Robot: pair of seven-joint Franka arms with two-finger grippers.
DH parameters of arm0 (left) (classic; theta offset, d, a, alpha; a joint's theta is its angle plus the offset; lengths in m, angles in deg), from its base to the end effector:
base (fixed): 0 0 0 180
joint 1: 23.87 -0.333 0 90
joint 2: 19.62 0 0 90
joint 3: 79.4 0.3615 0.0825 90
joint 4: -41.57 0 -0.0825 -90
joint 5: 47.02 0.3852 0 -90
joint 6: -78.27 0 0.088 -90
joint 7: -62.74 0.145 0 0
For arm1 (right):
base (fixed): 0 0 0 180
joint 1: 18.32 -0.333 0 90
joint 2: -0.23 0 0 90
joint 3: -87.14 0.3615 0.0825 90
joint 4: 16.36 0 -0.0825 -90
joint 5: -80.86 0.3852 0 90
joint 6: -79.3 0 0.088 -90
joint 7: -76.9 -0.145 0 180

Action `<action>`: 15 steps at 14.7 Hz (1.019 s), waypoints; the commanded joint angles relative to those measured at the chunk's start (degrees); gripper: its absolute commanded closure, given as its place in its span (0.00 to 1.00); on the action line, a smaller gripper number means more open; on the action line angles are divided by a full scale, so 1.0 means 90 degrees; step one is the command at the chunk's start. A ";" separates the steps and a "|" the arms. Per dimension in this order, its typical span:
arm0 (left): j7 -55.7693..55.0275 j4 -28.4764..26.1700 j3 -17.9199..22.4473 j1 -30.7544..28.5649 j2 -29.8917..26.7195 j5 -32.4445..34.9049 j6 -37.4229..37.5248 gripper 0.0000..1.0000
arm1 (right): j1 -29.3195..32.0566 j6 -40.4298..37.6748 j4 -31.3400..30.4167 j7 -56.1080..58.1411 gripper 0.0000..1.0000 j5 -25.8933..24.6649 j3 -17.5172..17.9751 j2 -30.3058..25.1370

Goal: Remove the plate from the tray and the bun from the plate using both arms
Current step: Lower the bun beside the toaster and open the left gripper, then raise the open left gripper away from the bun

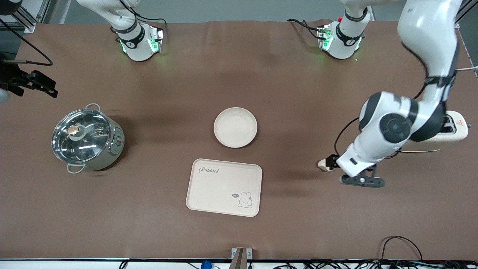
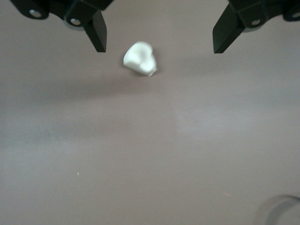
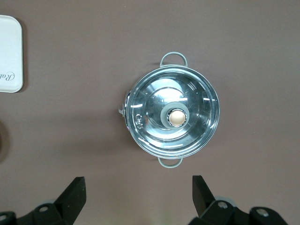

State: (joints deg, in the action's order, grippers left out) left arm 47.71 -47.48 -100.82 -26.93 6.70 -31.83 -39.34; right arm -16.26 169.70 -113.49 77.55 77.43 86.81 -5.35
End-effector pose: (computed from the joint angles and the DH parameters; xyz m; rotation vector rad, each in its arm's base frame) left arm 0.6920 -0.1657 0.4063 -3.0783 0.2026 -0.1441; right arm 0.5185 -0.0304 0.6264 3.0823 -0.0452 -0.0334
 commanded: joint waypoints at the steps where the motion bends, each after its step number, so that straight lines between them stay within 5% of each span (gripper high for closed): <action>1: 0.0029 0.0177 -0.0013 -0.0011 -0.0656 -0.0367 0.0722 0.00 | -0.0005 -0.0016 0.0050 -0.0053 0.00 -0.0009 0.0017 0.0005; 4: 0.0272 0.0303 0.0181 0.0018 -0.1397 -0.0894 0.1376 0.00 | -0.0015 -0.0016 0.0050 -0.0053 0.00 -0.0009 0.0027 0.0005; 9: 0.1199 0.0139 0.1558 0.0467 -0.2668 -0.1618 0.2187 0.00 | -0.0015 -0.0006 0.0050 -0.0053 0.00 0.0001 0.0027 0.0005; 15: 0.1562 -0.1297 0.2154 0.0858 -0.3958 -0.1590 0.2101 0.00 | -0.0005 0.0043 0.0040 -0.0053 0.00 0.0001 0.0027 0.0005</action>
State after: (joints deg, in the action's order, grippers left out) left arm 60.54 -53.32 -82.80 -20.41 -24.51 -45.61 -18.46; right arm -16.34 169.91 -113.40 77.55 77.43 86.89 -5.32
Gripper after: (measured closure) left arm 0.000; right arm 0.000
